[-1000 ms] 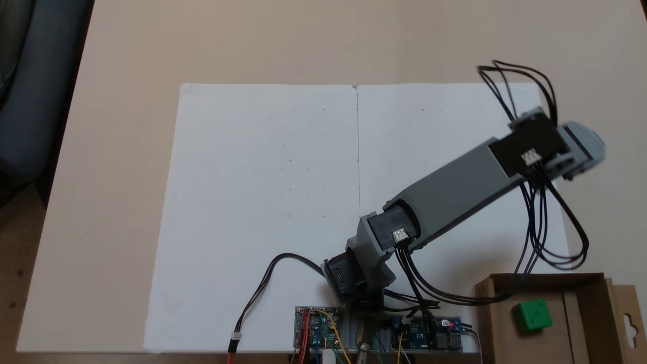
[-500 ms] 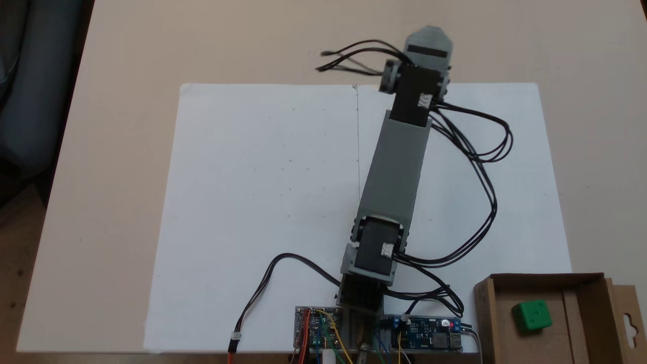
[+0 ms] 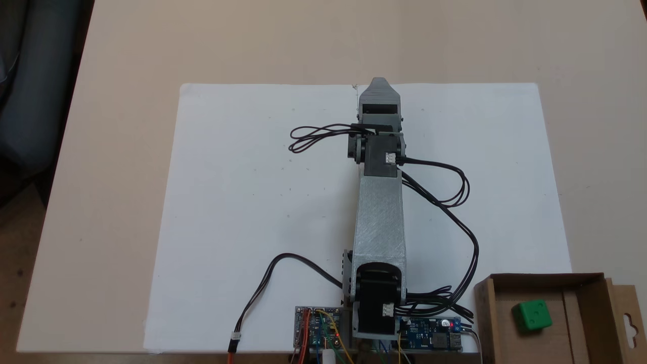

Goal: Grasp a green dice and put it in the bin.

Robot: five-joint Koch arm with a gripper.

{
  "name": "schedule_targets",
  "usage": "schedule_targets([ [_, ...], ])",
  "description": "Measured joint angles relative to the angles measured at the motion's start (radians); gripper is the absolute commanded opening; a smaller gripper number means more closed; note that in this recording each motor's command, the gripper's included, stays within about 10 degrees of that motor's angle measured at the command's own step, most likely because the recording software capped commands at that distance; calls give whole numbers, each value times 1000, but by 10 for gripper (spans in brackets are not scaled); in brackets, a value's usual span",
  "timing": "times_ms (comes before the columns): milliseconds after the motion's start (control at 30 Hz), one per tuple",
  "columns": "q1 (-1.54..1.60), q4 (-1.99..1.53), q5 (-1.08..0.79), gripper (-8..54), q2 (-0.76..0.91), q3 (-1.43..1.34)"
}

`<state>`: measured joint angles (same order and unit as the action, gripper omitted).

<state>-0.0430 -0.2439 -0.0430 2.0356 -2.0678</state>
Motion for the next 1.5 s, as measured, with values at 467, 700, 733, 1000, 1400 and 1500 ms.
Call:
schedule_targets([
  [467, 32, 488, 0, 424, 161, -465],
  [700, 43, 726, 0, 423, 221, -744],
  [733, 43, 753, 0, 423, 221, -767],
  [1000, 43, 1022, 3, 422, 222, -983],
  [1400, 43, 1399, 2, 426, 222, -997],
  [1500, 28, 1486, 2, 434, 222, -997],
])
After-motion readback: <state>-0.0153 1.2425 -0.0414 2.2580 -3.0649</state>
